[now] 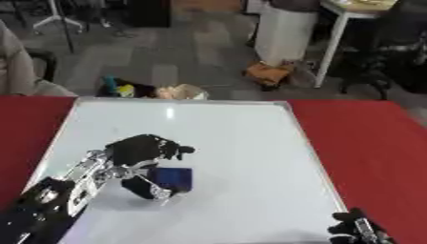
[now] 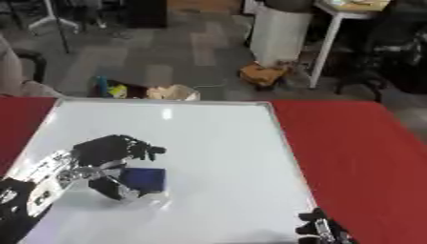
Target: Wipe the whiteboard clean with a brush.
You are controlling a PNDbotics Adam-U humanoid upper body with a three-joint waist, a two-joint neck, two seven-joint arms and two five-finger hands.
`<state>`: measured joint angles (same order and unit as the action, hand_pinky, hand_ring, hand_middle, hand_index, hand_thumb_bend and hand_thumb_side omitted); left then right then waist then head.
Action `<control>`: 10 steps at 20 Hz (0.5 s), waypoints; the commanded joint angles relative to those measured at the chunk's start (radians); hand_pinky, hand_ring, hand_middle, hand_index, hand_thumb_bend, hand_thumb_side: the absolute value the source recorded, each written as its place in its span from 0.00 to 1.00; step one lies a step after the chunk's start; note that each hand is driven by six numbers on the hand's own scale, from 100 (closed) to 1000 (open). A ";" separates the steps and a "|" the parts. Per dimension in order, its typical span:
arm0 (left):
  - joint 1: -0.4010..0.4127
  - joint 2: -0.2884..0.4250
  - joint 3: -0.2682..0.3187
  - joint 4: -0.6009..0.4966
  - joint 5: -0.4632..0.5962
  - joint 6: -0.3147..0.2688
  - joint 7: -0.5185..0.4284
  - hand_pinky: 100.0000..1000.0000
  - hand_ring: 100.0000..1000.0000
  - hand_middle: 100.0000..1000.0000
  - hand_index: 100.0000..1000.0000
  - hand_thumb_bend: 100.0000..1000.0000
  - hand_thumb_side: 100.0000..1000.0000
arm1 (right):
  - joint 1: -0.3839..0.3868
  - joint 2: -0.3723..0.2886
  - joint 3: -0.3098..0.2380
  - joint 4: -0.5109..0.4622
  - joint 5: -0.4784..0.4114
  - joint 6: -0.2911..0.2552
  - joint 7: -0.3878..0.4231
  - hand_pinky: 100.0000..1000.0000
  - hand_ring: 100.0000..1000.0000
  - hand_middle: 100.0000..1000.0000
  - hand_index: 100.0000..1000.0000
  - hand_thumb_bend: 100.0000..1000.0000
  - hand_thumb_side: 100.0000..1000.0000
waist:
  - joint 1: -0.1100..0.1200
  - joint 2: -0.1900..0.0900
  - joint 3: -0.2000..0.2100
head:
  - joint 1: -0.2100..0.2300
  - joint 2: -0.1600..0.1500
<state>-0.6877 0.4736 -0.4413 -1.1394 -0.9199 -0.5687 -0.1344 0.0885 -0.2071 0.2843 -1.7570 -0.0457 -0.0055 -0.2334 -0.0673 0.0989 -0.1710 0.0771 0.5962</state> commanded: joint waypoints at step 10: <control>-0.019 -0.007 0.018 0.020 -0.004 -0.017 -0.031 0.65 0.59 0.64 1.00 0.23 0.53 | -0.006 -0.006 -0.002 -0.020 0.002 -0.003 0.004 0.55 0.59 0.42 0.64 0.00 0.88 | 0.001 -0.006 -0.005 | 0.001 -0.011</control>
<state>-0.6879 0.4617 -0.4367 -1.1124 -0.9214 -0.5857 -0.1619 0.0883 -0.2069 0.2843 -1.7570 -0.0457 -0.0067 -0.2320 -0.0678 0.1019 -0.1736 0.0771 0.5951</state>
